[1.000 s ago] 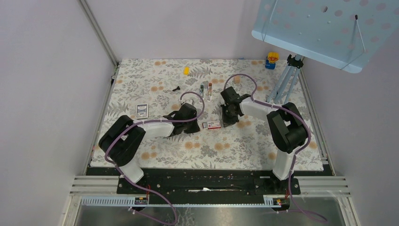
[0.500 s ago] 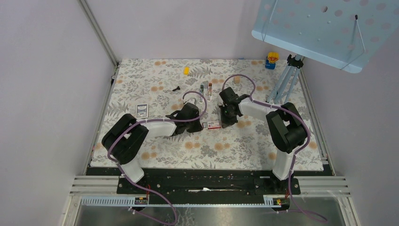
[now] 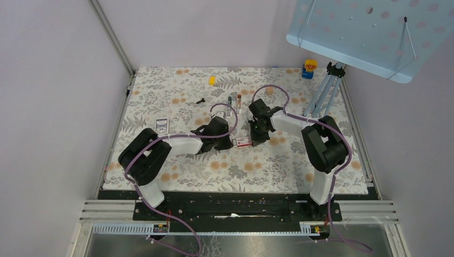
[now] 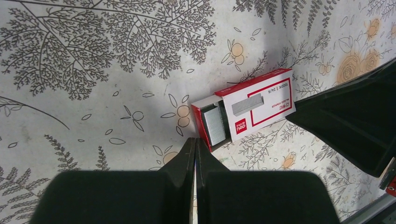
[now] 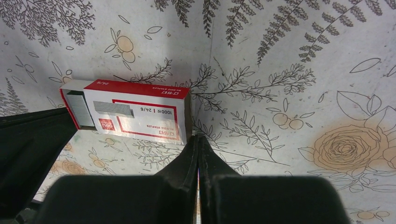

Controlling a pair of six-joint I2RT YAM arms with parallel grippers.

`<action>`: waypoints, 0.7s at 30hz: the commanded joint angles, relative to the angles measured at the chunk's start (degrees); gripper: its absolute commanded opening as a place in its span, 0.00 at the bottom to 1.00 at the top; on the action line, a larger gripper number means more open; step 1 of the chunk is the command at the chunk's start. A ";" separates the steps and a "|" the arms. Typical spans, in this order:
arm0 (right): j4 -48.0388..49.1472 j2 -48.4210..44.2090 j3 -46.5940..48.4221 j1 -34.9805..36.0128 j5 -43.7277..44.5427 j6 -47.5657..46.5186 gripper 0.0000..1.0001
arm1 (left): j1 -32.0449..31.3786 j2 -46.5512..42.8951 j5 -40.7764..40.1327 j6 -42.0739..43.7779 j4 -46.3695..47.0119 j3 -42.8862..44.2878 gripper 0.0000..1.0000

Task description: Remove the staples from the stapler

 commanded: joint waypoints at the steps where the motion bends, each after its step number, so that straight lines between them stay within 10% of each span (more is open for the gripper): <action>1: -1.98 1.72 1.58 1.31 -1.52 -0.39 0.00 | -0.83 2.45 0.05 0.52 -2.47 0.59 0.00; 21: -3.11 4.15 7.17 4.22 -1.86 0.03 0.00 | -2.86 4.86 1.54 0.19 -2.46 3.61 0.00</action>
